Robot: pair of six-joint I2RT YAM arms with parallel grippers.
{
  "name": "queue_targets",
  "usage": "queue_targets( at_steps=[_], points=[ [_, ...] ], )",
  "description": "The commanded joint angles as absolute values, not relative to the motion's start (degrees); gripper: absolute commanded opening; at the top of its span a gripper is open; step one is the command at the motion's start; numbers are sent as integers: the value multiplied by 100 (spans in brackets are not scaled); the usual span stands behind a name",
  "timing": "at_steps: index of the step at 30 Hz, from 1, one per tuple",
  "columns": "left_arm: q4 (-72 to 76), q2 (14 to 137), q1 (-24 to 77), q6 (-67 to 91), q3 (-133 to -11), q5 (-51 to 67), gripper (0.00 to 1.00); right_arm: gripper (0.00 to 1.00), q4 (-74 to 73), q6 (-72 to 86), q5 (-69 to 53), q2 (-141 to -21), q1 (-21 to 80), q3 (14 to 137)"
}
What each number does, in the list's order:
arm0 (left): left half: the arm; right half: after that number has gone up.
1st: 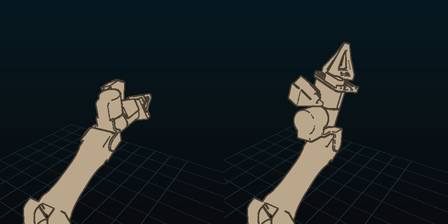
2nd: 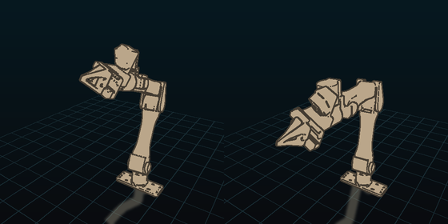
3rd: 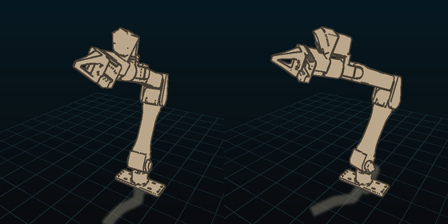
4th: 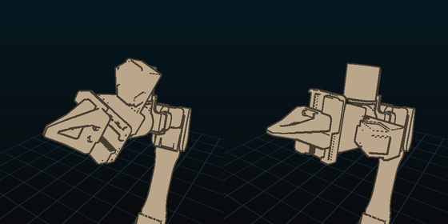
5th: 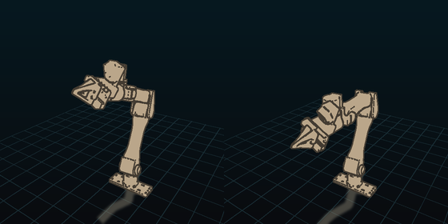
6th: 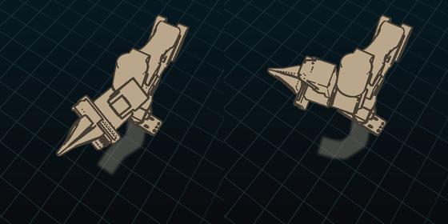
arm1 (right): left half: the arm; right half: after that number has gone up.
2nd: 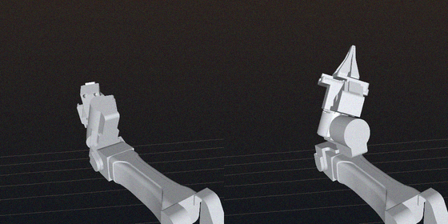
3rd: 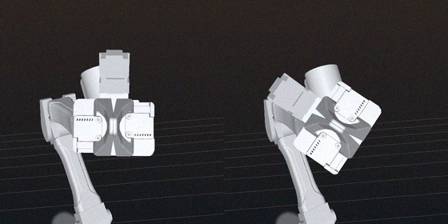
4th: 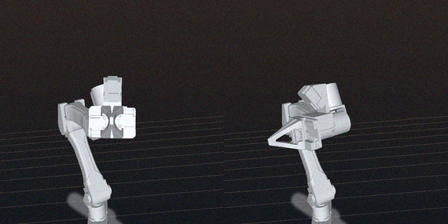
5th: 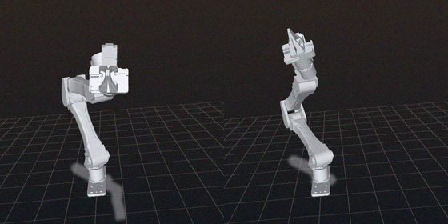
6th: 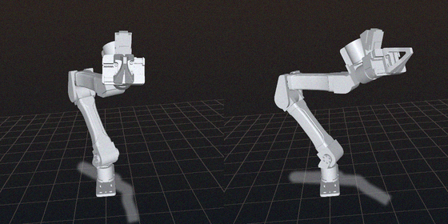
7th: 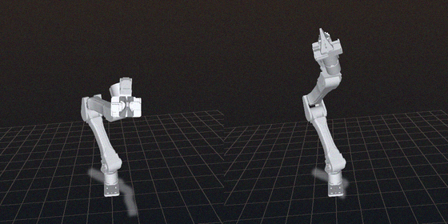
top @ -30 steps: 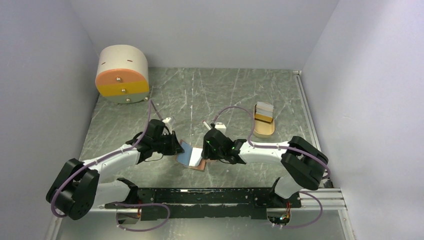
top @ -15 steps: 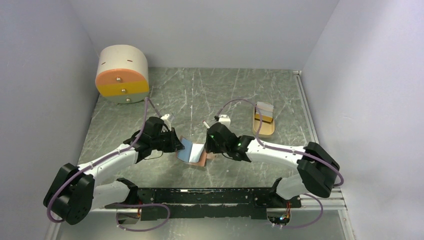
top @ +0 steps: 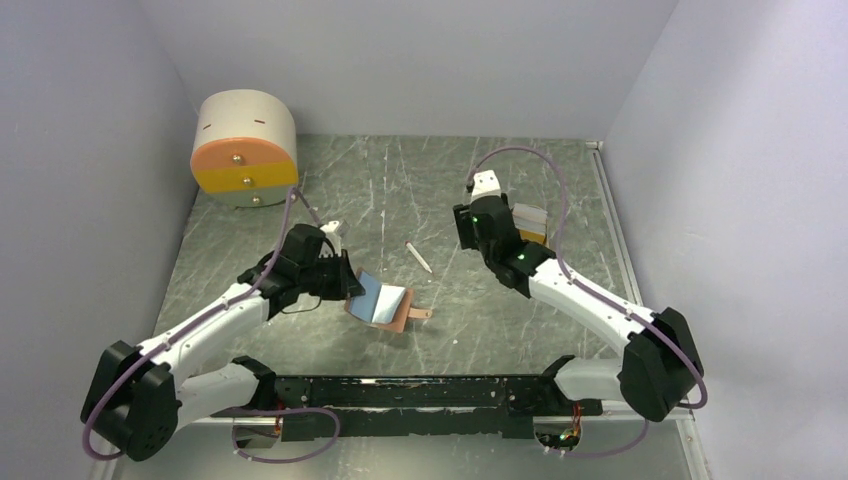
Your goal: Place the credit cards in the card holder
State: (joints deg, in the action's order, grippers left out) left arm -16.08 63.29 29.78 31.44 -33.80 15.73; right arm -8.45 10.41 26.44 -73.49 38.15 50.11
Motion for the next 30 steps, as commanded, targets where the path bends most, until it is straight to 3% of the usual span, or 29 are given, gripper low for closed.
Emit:
queue_targets(
  at_steps=[1, 5, 12, 19, 30],
  points=[
    [-2028, 5969, 2971, 2726, -3705, 2040, 9, 65, -178, -1940, 2936, -7070, 3571, 4569],
    [-2372, 5942, 2971, 2459, -3915, 2278, 9, 66, -795, -2460, 1555, -7228, 2477, 4848],
    [-2295, 5799, 2950, 2182, -3876, 1877, 9, 69, -810, -3374, 900, -7776, 1744, 5060],
    [-2280, 5820, 2946, 2162, -3882, 2031, 9, 70, -784, -4656, 621, -8121, 1423, 4971],
    [-2290, 5691, 2908, 2160, -3867, 1964, 9, 70, -140, -5447, 1033, -8772, 1187, 4781]
  ],
)
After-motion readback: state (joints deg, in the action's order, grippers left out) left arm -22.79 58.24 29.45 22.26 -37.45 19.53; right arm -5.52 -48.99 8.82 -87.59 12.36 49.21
